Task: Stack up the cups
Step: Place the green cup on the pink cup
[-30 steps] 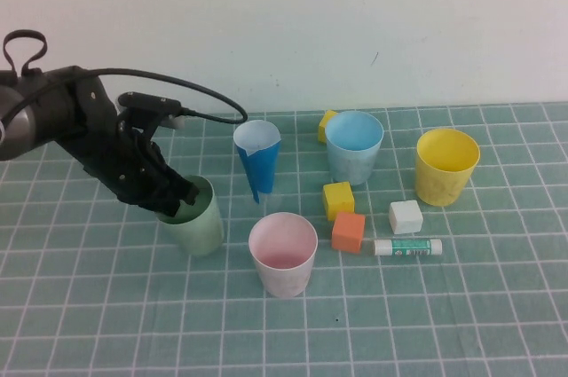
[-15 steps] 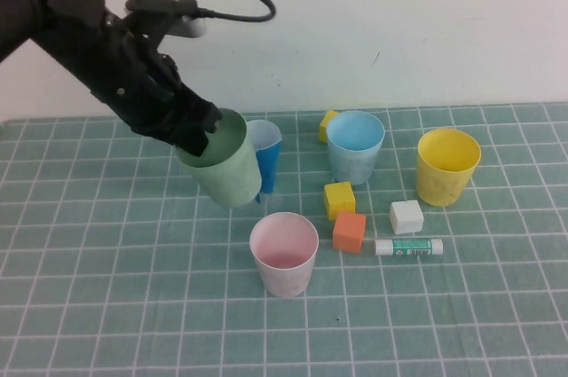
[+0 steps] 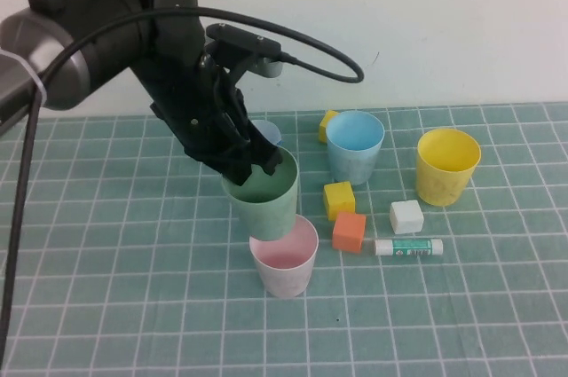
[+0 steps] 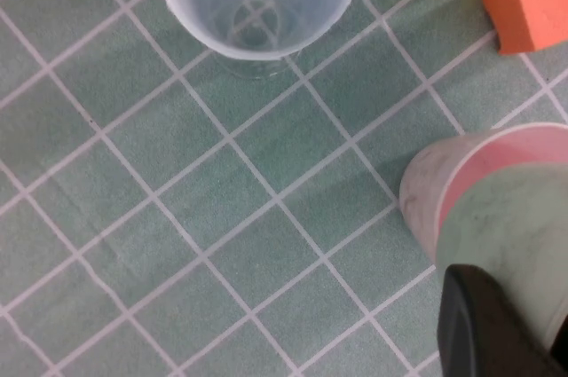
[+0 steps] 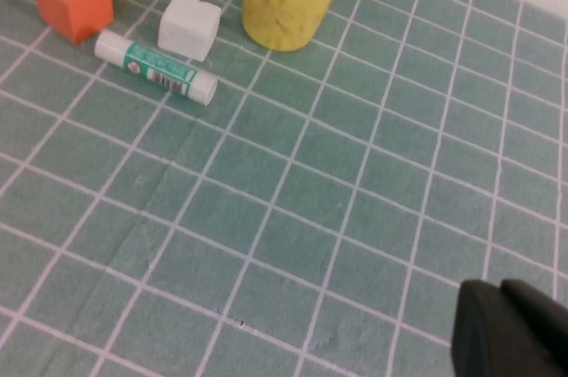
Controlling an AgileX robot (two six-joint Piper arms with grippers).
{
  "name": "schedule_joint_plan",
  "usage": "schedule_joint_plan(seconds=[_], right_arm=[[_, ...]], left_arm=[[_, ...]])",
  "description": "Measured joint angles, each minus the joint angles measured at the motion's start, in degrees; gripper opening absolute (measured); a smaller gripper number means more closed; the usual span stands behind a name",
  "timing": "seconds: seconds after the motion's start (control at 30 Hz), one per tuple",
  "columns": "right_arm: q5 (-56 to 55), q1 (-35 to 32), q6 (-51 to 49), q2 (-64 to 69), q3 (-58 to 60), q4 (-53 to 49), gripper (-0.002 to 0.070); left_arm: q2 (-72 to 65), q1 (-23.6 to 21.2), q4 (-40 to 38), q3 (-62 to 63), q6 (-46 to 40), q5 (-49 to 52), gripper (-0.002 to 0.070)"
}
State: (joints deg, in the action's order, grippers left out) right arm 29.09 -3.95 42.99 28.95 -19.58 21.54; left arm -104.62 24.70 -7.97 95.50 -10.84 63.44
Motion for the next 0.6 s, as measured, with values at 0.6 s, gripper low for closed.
schedule_joint_plan(seconds=[0.6], right_arm=[[-0.2,0.0,0.0,0.0,0.0,0.0,-0.0003]], left_arm=[[-4.9,0.1,-1.4,0.0,-0.3,-1.4,0.0144]])
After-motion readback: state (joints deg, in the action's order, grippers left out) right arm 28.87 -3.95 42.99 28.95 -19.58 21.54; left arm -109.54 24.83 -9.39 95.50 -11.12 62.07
